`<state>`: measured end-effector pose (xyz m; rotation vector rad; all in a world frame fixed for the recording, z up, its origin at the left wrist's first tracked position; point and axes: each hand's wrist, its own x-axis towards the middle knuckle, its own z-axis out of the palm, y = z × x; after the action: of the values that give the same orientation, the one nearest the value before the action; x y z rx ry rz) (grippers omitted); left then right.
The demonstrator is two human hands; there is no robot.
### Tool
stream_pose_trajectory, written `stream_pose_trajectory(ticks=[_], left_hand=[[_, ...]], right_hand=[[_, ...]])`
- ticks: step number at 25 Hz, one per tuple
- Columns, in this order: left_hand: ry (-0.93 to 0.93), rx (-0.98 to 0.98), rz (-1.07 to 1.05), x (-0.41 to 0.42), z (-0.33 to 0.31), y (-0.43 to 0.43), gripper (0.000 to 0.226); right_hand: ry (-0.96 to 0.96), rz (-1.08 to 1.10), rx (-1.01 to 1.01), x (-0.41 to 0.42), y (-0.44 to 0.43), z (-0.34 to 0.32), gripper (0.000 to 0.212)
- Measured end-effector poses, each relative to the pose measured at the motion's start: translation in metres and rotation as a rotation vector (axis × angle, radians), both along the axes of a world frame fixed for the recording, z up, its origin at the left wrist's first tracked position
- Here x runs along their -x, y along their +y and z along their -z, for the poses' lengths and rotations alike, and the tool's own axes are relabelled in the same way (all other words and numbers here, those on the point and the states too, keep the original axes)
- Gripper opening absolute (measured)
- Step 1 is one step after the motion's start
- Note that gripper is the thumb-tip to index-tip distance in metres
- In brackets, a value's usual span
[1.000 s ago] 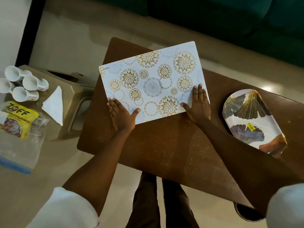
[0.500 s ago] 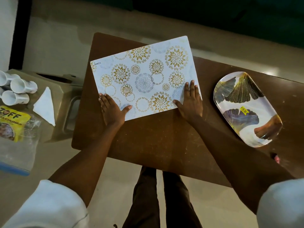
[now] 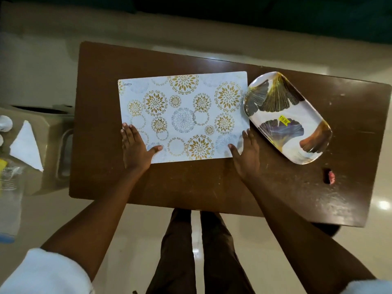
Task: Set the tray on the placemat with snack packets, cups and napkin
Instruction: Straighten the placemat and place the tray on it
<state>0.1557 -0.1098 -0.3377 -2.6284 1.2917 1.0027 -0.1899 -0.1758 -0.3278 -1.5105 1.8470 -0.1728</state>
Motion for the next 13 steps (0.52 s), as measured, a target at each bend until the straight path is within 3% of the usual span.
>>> stream_pose_trajectory(ticks=[6, 10, 13], left_hand=[[-0.008, -0.018, 0.022, 0.012, -0.004, -0.001, 0.132], [-0.027, -0.022, 0.025, 0.014, -0.004, -0.001, 0.131], [-0.045, -0.028, 0.029, 0.012, -0.003, -0.002, 0.13]], right_hand=[[-0.872, 1.416, -0.131, 0.024, -0.036, -0.015, 0.033], [-1.122, 1.725, -0.146, 0.051, -0.058, -0.014, 0.051], [-1.124, 1.752, -0.156, 0.056, -0.061, -0.013, 0.037]])
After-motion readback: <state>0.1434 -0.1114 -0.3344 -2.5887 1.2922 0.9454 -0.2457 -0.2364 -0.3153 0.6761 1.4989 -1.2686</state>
